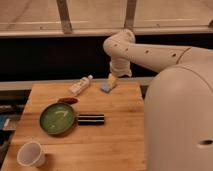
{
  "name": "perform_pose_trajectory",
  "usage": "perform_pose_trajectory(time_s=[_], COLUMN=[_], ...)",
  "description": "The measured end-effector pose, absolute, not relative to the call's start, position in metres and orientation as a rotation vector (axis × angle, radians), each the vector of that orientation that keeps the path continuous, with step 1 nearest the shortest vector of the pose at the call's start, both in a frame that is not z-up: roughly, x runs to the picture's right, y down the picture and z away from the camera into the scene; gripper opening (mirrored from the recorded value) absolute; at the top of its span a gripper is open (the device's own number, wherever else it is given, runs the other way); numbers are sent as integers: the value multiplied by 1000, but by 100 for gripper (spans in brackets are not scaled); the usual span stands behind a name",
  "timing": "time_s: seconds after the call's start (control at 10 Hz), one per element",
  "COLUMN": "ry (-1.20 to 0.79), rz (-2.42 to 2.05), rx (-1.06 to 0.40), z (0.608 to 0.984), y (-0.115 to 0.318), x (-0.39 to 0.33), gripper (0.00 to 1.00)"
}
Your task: Move the arm in a circular motion
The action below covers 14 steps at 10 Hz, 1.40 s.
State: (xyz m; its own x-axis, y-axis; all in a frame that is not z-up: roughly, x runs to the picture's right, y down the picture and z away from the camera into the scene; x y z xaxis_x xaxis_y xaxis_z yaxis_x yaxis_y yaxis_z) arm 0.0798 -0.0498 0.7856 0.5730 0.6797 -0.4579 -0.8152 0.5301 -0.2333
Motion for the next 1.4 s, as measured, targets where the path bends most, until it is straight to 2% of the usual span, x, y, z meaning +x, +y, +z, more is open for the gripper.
perform_pose_trajectory(time_s=[0.4,0.8,1.1,1.4], ry=[257,162,164,215], rz=[795,643,682,798], rx=[-466,-491,-508,-522], z=[791,756,741,743], y=[-68,-32,-6,9], x=[14,-62,-52,13], gripper=[74,74,74,74])
